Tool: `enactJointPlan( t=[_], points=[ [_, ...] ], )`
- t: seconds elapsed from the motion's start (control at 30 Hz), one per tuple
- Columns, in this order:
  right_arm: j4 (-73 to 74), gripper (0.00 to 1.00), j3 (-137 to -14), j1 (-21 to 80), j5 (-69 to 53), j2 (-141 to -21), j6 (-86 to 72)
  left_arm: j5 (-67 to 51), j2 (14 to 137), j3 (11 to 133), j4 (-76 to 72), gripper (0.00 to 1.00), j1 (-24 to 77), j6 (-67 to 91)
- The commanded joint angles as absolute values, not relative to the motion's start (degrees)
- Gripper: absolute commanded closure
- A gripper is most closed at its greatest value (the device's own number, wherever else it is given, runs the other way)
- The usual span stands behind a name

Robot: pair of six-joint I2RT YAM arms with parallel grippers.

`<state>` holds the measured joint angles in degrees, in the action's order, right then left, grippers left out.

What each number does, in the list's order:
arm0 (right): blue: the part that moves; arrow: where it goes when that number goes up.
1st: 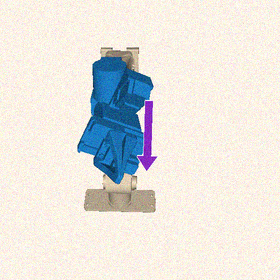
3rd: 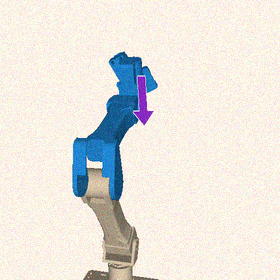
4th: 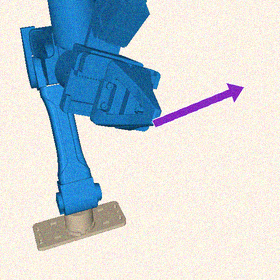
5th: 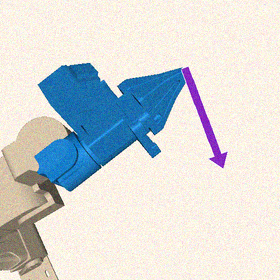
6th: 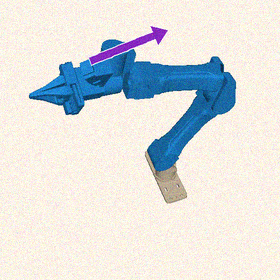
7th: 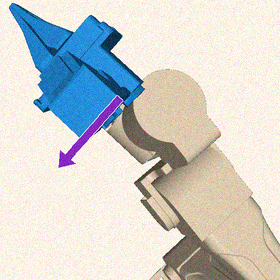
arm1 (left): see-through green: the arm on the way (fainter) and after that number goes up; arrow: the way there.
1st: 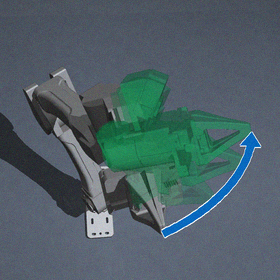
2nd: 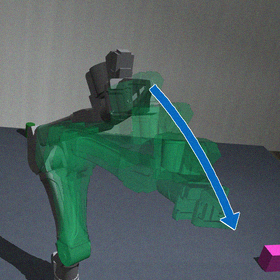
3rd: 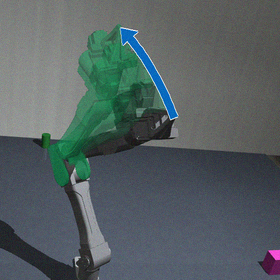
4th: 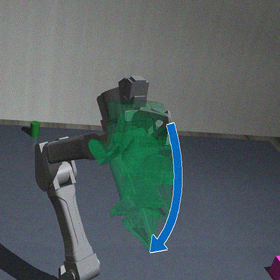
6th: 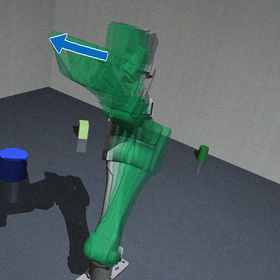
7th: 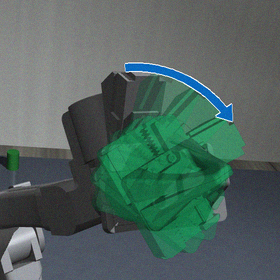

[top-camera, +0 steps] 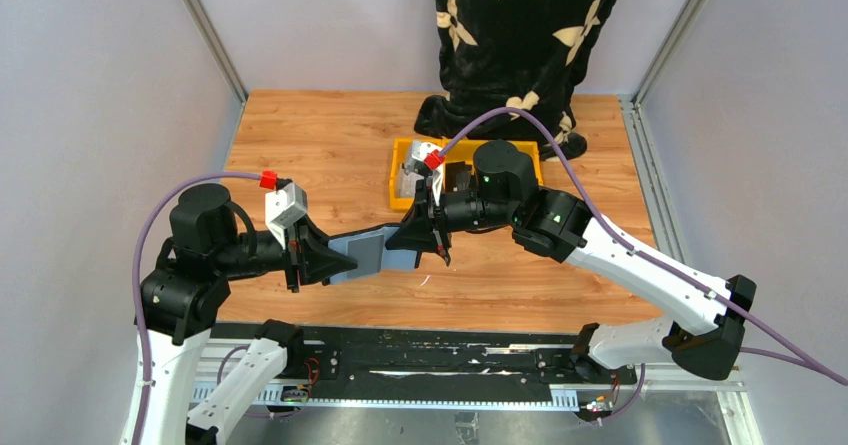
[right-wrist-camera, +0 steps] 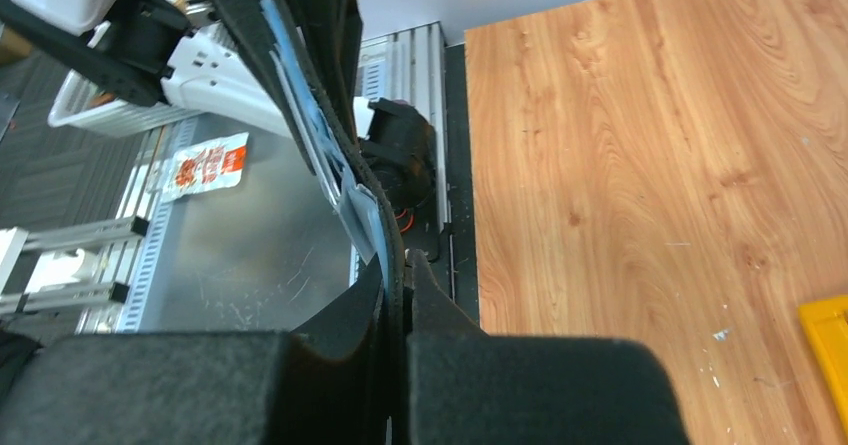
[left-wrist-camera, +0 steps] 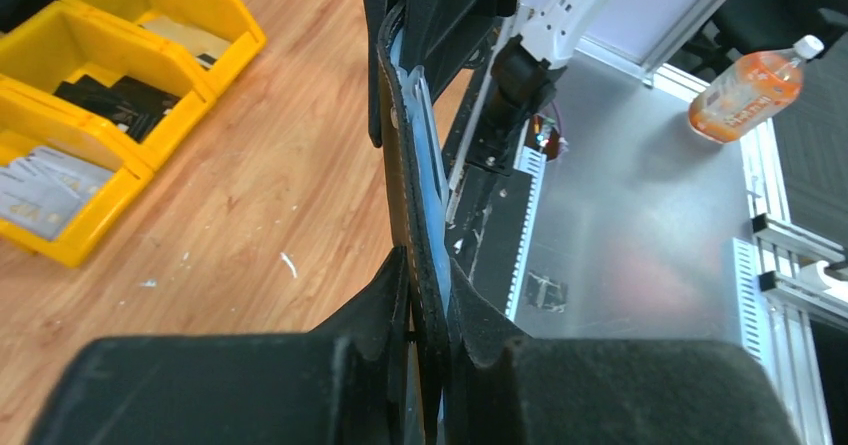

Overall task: Take the credit cards out of the card holder
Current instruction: Remove the credit card from the card holder.

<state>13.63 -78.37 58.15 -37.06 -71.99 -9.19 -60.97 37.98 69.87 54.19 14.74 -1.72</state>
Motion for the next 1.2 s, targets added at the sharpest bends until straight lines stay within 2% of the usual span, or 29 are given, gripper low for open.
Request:
enactJointPlan(
  t=[0.0,0.27,0.47,0.57,0.6,0.7,0.87,0.93,1.03,1.17],
  points=[
    [11.1,1.0,-78.72,58.71,-26.25,-71.1,-12.66,-60.51,36.93,71.91,56.59,0.83,14.94,-5.53],
    [10.94,1.0,-79.05,58.71,-28.23,-71.35,-13.32,-66.79,36.38,71.54,57.67,0.69,14.94,-4.97],
    [10.95,1.0,-79.44,59.16,-30.43,-71.52,-14.03,-65.79,36.92,72.0,57.74,0.7,14.94,-5.32],
    [12.02,1.0,-80.05,60.28,-30.52,-71.69,-14.15,-61.22,37.94,73.01,57.91,0.75,14.94,-5.65],
    [12.33,1.0,-80.4,60.7,-30.31,-71.91,-14.22,-59.36,38.26,73.32,57.99,0.73,14.94,-6.02],
    [12.91,1.0,-80.93,61.78,-29.71,-72.19,-14.54,-52.1,38.49,74.03,57.73,0.56,14.94,-7.0],
    [11.09,1.0,-79.99,62.64,-30.1,-71.77,-15.88,-41.57,36.48,71.99,52.08,0.48,14.94,-2.92],
    [9.78,1.0,-79.34,62.74,-31.13,-71.32,-16.23,-40.85,35.75,71.4,51.33,0.47,14.94,-2.67],
    [7.55,1.0,-78.03,62.75,-33.23,-70.52,-17.14,-48.37,35.17,70.88,51.31,0.49,14.94,-2.43],
    [2.97,1.0,-76.11,62.68,-37.88,-70.04,-19.91,-61.44,34.91,70.77,51.24,0.62,14.94,-1.01]
  ],
)
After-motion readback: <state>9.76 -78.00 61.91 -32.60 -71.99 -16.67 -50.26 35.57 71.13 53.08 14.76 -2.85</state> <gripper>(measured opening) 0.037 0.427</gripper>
